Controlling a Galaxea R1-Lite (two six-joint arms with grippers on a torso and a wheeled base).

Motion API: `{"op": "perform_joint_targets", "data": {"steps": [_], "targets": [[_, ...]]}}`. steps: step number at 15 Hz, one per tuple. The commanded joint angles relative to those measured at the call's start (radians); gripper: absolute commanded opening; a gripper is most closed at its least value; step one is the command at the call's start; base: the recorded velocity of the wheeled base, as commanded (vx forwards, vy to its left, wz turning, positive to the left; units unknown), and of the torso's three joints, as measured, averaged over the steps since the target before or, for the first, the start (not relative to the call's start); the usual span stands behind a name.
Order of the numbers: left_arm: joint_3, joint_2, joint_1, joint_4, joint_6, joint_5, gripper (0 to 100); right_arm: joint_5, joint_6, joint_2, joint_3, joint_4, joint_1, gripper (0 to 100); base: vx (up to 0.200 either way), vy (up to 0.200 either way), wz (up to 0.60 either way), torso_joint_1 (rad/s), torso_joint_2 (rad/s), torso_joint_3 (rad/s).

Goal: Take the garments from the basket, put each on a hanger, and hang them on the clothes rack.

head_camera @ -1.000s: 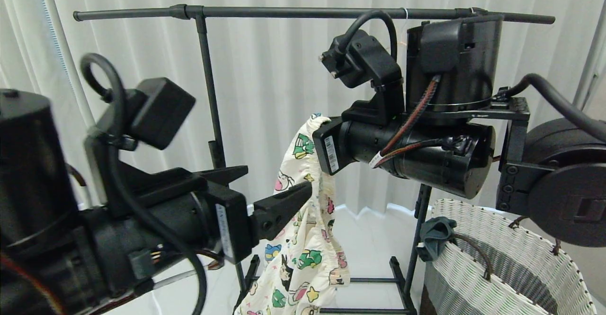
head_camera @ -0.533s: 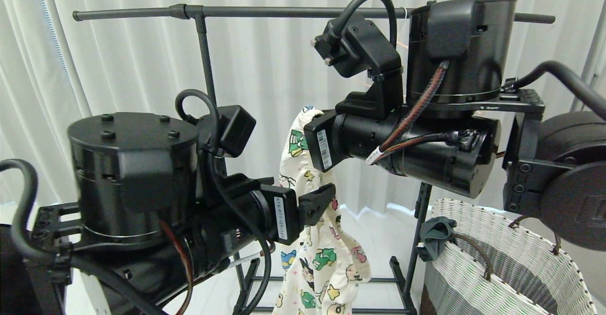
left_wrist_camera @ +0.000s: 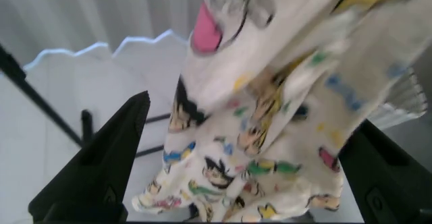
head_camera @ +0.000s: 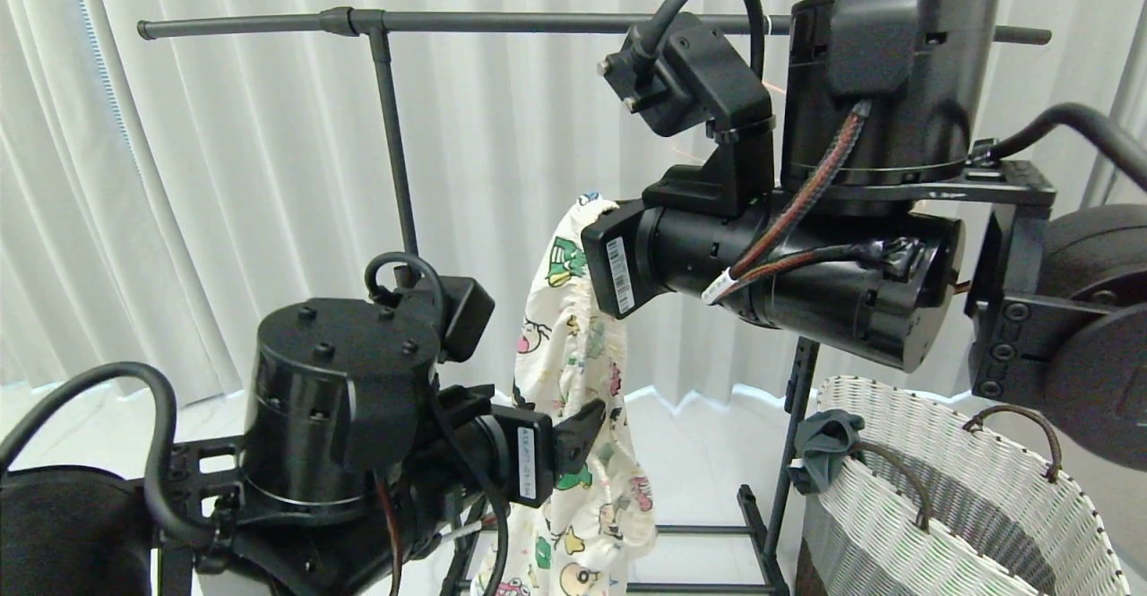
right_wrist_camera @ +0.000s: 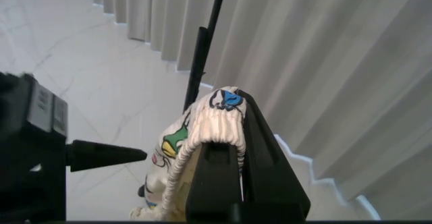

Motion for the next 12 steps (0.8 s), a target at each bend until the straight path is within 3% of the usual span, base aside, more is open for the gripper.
{"op": "perform_joint_targets", "data": {"steps": [1,7,11,12], "targets": [[0.081,-0.018,0.000,0.000,-0.001,0.029,100,-0.001,0.000,-0.021,0.001,0.000,-0.004,0,0.000,0.000,0.00,0.000,0.00,0.000],[0.241,-0.084,-0.025,-0.007,-0.003,0.035,100,-0.001,0.000,-0.076,0.007,0.044,-0.019,0,0.000,0.000,0.00,0.000,0.00,0.000],[0.267,-0.104,-0.048,-0.027,-0.003,0.035,100,-0.001,0.000,-0.105,0.010,0.076,-0.019,0,0.000,0.000,0.00,0.000,0.00,0.000],[0.268,-0.105,-0.049,-0.027,-0.003,0.035,0,-0.001,0.000,-0.109,0.010,0.083,-0.019,0,0.000,0.000,0.00,0.000,0.00,0.000]]}}
